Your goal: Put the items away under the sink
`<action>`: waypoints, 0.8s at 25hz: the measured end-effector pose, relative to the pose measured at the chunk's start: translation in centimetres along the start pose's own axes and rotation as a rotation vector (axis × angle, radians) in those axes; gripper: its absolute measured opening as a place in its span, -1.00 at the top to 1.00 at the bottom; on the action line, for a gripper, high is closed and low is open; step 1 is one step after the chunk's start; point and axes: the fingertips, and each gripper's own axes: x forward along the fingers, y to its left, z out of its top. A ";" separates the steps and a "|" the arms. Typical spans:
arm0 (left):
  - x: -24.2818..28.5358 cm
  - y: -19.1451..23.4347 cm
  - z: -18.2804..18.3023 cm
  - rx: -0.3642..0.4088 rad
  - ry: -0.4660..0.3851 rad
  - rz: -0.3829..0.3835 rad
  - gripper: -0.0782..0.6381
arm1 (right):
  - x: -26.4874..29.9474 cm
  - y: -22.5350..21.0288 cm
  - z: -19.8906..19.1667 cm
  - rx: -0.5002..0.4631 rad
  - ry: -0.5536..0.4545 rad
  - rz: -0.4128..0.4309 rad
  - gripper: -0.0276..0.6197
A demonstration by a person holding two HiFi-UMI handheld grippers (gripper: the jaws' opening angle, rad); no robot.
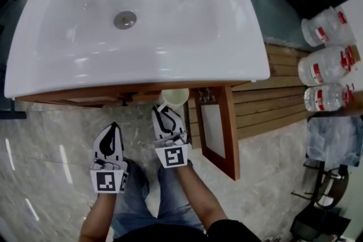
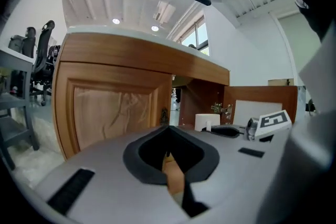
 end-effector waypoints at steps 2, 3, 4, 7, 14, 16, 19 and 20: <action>0.9 0.5 -1.4 0.006 0.003 0.007 0.76 | 1.3 -1.1 -1.5 -0.019 0.002 -0.008 0.79; 1.4 0.7 -1.9 0.007 0.001 0.007 0.76 | 2.0 -1.5 -2.2 -0.029 0.003 -0.010 0.79; 2.0 0.7 -2.4 0.006 -0.003 0.005 0.76 | 2.5 -1.9 -2.8 -0.035 -0.002 -0.013 0.79; 3.4 0.4 -3.9 -0.016 -0.010 -0.006 0.76 | 4.0 -2.6 -4.4 -0.031 -0.015 -0.019 0.79; 6.1 -1.3 -5.5 -0.013 -0.036 -0.048 0.76 | 5.3 -3.2 -6.3 -0.088 -0.018 -0.030 0.78; 6.1 -1.5 -5.4 -0.019 -0.031 -0.050 0.76 | 5.0 -3.2 -6.2 -0.077 -0.033 -0.049 0.77; 5.1 -1.9 -4.6 -0.023 -0.005 -0.051 0.76 | 3.5 -3.4 -5.8 -0.036 -0.017 -0.081 0.59; 4.6 -2.0 -4.2 -0.022 0.011 -0.050 0.76 | 2.8 -3.4 -5.8 -0.011 0.002 -0.093 0.55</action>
